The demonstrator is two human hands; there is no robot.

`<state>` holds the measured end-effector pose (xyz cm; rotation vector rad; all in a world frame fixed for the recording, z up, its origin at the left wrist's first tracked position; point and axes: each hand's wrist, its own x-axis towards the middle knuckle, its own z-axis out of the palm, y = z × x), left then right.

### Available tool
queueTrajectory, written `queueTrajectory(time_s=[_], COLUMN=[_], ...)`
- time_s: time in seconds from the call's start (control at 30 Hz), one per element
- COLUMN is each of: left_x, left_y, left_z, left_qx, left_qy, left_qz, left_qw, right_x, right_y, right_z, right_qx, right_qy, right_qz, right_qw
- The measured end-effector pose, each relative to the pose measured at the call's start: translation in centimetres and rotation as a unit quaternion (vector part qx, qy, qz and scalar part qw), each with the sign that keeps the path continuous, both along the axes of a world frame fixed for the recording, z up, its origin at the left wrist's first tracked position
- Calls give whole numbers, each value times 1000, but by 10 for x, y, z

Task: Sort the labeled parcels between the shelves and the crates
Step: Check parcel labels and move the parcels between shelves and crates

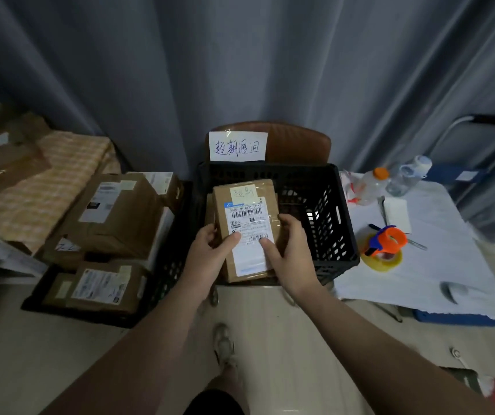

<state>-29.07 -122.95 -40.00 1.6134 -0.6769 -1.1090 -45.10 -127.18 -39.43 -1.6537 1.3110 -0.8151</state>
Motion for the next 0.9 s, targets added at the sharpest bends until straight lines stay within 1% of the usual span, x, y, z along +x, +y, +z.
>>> queueTrajectory(time_s=[0.07,0.13,0.23,0.37,0.53,0.6,0.63,0.7,0.77,0.83,0.9], left_x=[6,12,14,8,-6,-10,-10,-9,-8,-6,-3], left_y=[-26,-60,-107,-159,-210,-228,-234,-246,-254,-260,-264], left_z=[-4,-10,-19,-39,-75,-93,-104,-126,-152,-179,-205], left_qx=[6,15,37,71,115,129,134,138,157,178,199], left_qy=[20,28,21,-20,-89,-137,-179,-262,-324,-371,-396], left_qz=[-10,-18,-37,-106,-211,-261,-283,-316,-345,-385,-418], left_qw=[1000,999,998,992,967,947,933,901,867,826,793], right_x=[7,18,29,26,6,-11,-19,-33,-41,-44,-46], right_y=[-21,-49,-86,-127,-174,-193,-201,-218,-230,-241,-252], right_z=[-2,-7,-13,-35,-74,-95,-106,-130,-155,-180,-204], right_qx=[-22,-22,25,63,106,115,120,124,121,122,132], right_qy=[68,158,258,316,353,384,395,398,412,424,422], right_qz=[26,62,69,32,-43,-47,-47,-55,-45,-33,-28], right_qw=[997,985,963,946,928,915,910,907,902,897,897])
